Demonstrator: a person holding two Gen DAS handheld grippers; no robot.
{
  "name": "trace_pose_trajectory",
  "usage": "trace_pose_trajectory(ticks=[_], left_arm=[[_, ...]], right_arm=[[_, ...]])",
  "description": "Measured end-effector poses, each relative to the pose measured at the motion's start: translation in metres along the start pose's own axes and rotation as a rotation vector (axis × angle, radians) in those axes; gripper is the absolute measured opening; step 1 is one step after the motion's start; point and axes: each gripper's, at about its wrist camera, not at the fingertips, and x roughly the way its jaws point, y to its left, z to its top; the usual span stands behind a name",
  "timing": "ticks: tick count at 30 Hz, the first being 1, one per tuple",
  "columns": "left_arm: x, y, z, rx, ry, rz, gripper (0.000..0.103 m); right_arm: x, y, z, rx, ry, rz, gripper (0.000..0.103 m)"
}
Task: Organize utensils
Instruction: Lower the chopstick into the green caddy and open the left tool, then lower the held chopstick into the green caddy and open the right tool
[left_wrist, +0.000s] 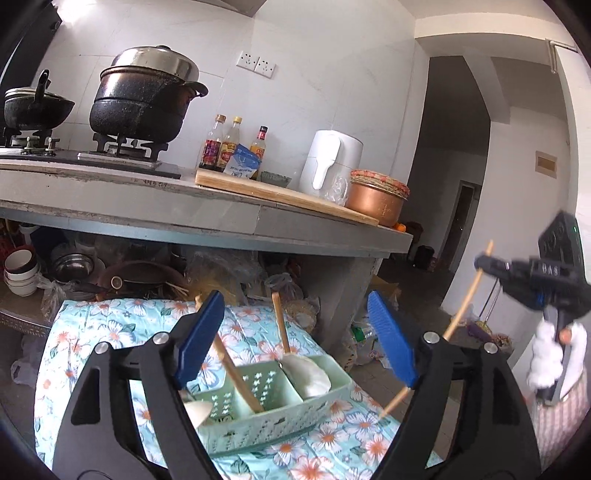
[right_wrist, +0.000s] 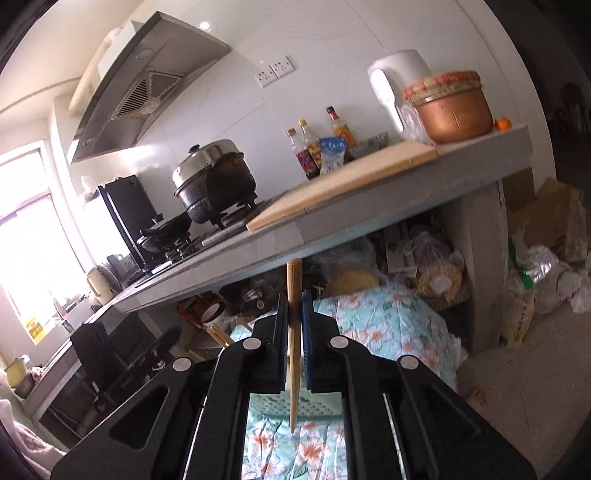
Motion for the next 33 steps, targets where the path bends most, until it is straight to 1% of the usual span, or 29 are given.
trace_pose_trajectory(ticks=[4, 6, 9, 11, 13, 15, 17, 20, 21, 22, 23, 24, 26, 29, 32, 33], left_arm=[[-0.013, 0.000, -0.029, 0.042, 0.098, 0.018, 0.081], [-0.016, 0.001, -0.046, 0.036, 0.146, 0.031, 0.082], [-0.014, 0.001, -0.071, 0.025, 0.220, 0.061, 0.082], [-0.013, 0.001, -0.084, 0.018, 0.257, 0.083, 0.082], [-0.011, 0.001, -0.093, 0.010, 0.283, 0.101, 0.082], [-0.010, 0.001, -0.098, 0.012, 0.293, 0.115, 0.082], [-0.010, 0.000, -0.100, 0.018, 0.296, 0.128, 0.082], [-0.008, 0.000, -0.101, 0.017, 0.301, 0.150, 0.083], [-0.007, 0.000, -0.100, 0.016, 0.303, 0.163, 0.084], [-0.005, 0.000, -0.099, 0.016, 0.303, 0.181, 0.084], [-0.005, 0.000, -0.099, 0.016, 0.303, 0.198, 0.084], [-0.004, 0.000, -0.100, 0.016, 0.302, 0.214, 0.085], [-0.004, -0.001, -0.099, 0.016, 0.297, 0.253, 0.086], [-0.005, -0.002, -0.097, 0.019, 0.290, 0.315, 0.089], [-0.006, -0.007, -0.094, 0.024, 0.286, 0.390, 0.091], [-0.007, -0.009, -0.093, 0.024, 0.283, 0.421, 0.093]], right_arm=[[0.014, 0.011, 0.027, -0.062, -0.042, 0.005, 0.007], [0.029, 0.013, 0.033, -0.081, -0.049, -0.004, 0.007], [0.054, 0.012, 0.034, -0.090, -0.031, -0.008, 0.007], [0.075, 0.010, 0.028, -0.108, -0.010, -0.033, 0.007], [0.095, 0.009, 0.019, -0.110, 0.025, -0.031, 0.007], [0.114, 0.007, 0.006, -0.117, 0.070, -0.049, 0.007], [0.133, 0.006, -0.011, -0.122, 0.141, -0.042, 0.007], [0.155, 0.006, -0.033, -0.153, 0.243, -0.063, 0.009], [0.158, 0.006, -0.038, -0.159, 0.265, -0.072, 0.015], [0.158, 0.004, -0.040, -0.159, 0.274, -0.086, 0.030], [0.156, 0.003, -0.041, -0.157, 0.268, -0.089, 0.038], [0.151, 0.002, -0.041, -0.157, 0.254, -0.084, 0.043], [0.139, 0.001, -0.038, -0.161, 0.223, -0.092, 0.044], [0.117, 0.000, -0.036, -0.167, 0.175, -0.103, 0.050], [0.092, 0.003, -0.041, -0.185, 0.137, -0.123, 0.059], [0.083, 0.004, -0.046, -0.191, 0.125, -0.131, 0.067]])
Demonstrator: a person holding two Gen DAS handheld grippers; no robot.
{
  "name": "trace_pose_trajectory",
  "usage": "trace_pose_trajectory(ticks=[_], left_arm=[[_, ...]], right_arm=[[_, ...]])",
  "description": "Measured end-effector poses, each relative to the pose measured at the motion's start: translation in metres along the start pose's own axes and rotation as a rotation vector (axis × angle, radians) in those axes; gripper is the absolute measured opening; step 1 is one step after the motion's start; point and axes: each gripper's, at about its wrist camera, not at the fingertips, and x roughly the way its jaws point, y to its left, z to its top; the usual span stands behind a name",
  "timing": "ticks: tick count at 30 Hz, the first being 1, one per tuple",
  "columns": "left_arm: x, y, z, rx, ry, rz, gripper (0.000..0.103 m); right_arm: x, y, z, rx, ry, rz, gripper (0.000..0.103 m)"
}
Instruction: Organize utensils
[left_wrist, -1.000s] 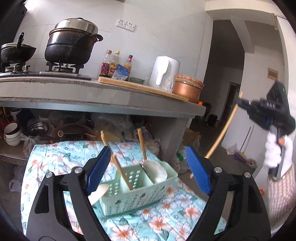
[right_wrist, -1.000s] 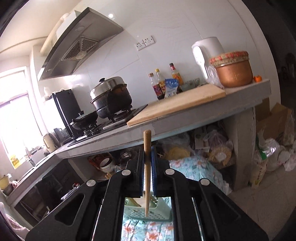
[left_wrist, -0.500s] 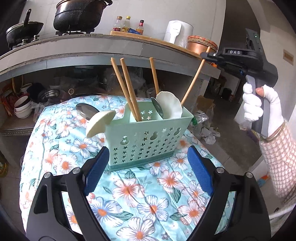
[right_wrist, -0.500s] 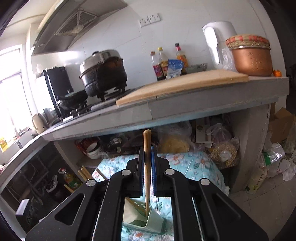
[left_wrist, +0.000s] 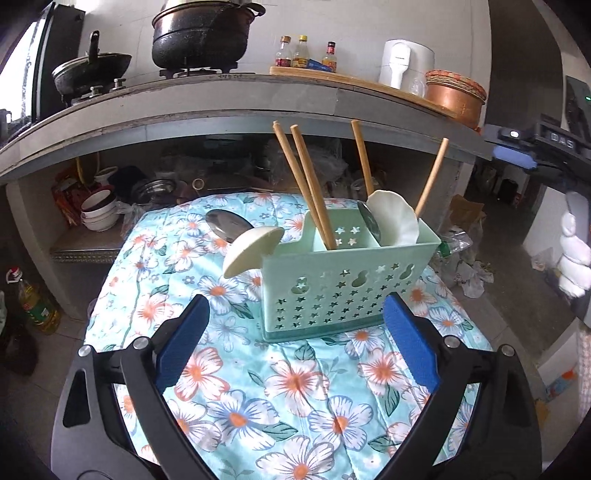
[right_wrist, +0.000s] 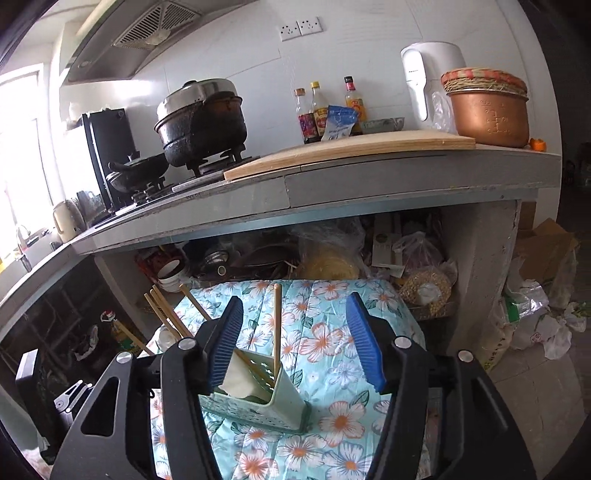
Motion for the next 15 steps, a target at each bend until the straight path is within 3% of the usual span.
trace_pose_trajectory(ticks=[4, 7, 15], left_arm=[[-0.008, -0.004, 0.003, -0.021, -0.013, 0.065, 0.095], [-0.012, -0.010, 0.003, -0.018, -0.005, 0.108, 0.095], [-0.025, -0.035, -0.009, -0.038, 0.009, 0.241, 0.095]], right_arm=[[-0.024, 0.010, -0.029, -0.014, -0.013, -0.055, 0.088], [-0.034, 0.021, -0.057, -0.036, 0.010, -0.109, 0.096], [-0.044, 0.038, -0.106, -0.069, 0.106, -0.217, 0.097]])
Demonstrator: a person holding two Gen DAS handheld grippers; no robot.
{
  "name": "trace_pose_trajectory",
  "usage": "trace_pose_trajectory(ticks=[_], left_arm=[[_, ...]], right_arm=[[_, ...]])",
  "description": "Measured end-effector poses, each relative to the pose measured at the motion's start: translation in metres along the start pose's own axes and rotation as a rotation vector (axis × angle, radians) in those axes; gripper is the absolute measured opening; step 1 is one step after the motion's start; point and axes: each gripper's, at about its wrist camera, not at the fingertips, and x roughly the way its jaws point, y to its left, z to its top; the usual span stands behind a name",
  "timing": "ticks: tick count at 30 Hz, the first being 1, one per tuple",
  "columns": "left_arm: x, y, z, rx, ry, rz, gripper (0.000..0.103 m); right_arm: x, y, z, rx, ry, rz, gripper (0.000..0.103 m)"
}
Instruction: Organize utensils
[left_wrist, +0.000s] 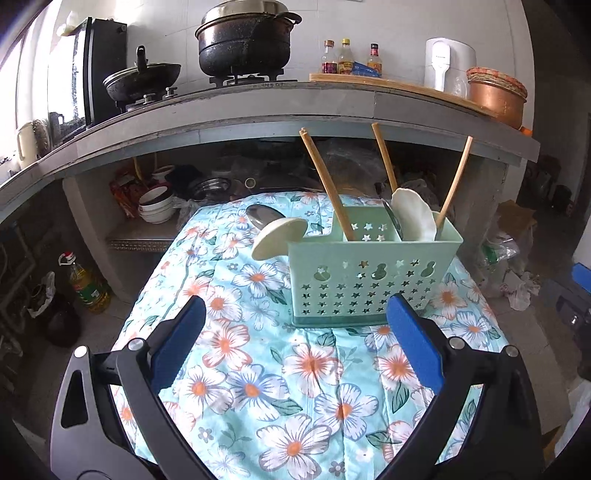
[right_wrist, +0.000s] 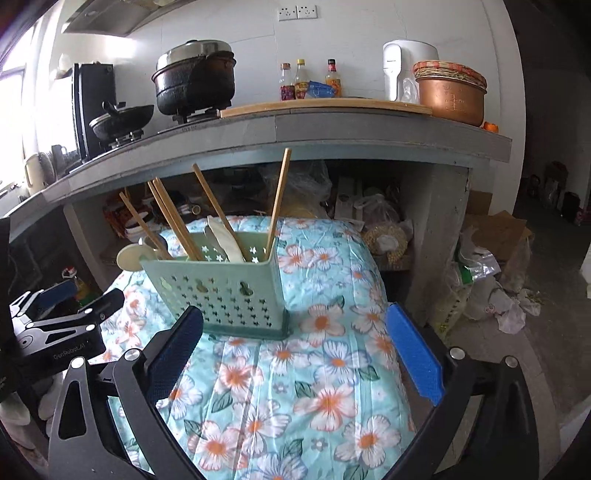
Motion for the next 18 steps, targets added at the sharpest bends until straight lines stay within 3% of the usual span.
trace_pose_trajectory(ticks=[3, 12, 18], left_arm=[[-0.007, -0.005, -0.006, -0.013, 0.022, 0.002, 0.095], [-0.039, -0.013, -0.009, -0.019, -0.013, 0.003, 0.095], [-0.055, -0.020, -0.009, 0.012, -0.048, 0.018, 0.095]], right_arm=[[-0.008, 0.000, -0.010, 0.009, 0.011, -0.013, 0.097], [-0.039, -0.004, -0.020, 0.021, -0.008, -0.093, 0.097], [-0.050, -0.015, -0.019, 0.048, -0.025, -0.101, 0.097]])
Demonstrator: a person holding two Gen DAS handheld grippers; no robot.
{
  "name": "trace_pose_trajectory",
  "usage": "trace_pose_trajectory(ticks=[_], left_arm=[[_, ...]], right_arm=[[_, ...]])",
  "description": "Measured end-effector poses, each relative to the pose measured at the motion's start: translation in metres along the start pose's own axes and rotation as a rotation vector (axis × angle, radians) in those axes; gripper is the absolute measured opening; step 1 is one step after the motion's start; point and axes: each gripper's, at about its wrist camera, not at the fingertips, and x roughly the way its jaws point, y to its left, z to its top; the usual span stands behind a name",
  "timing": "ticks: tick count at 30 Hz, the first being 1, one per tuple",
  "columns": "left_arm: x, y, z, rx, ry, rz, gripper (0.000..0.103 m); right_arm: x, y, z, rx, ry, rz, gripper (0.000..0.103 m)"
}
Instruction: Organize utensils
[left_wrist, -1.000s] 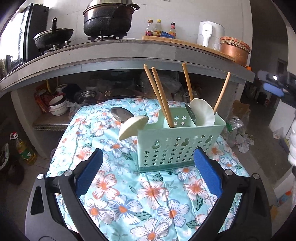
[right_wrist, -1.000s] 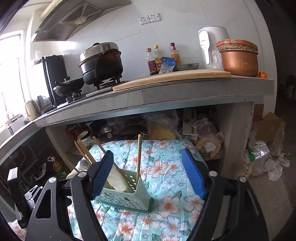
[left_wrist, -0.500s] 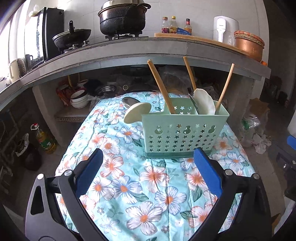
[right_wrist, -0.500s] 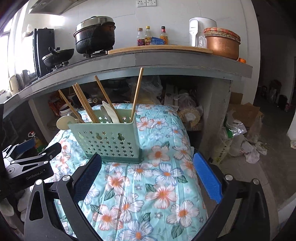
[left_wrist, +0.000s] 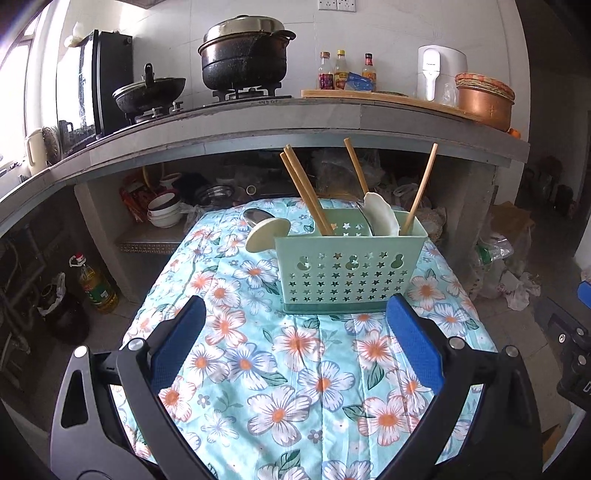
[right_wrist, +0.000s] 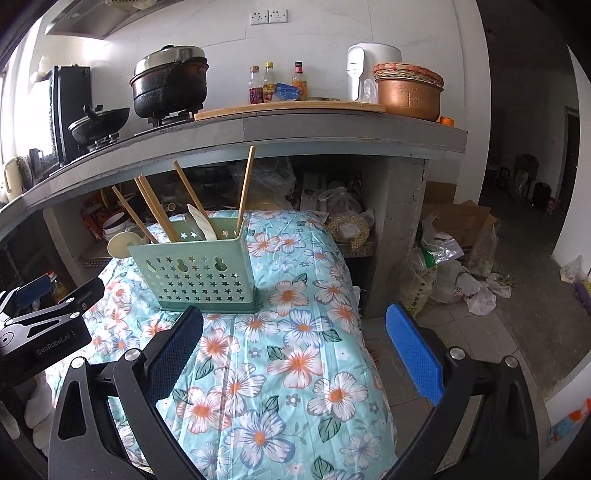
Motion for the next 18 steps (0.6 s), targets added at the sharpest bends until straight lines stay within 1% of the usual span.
trace_pose_trajectory(ticks=[3, 11, 18], left_arm=[[-0.005, 0.000, 0.002, 0.003, -0.023, 0.014, 0.095], [-0.004, 0.007, 0.001, -0.015, -0.001, 0.042, 0.095], [-0.008, 0.011, 0.002, -0.018, -0.008, 0.072, 0.095]], right_arm=[[-0.001, -0.002, 0.001, 0.004, -0.004, -0.006, 0.097], [0.002, -0.001, 0.001, 0.004, 0.020, -0.014, 0.097], [0.002, -0.002, 0.001, 0.002, 0.020, -0.025, 0.097]])
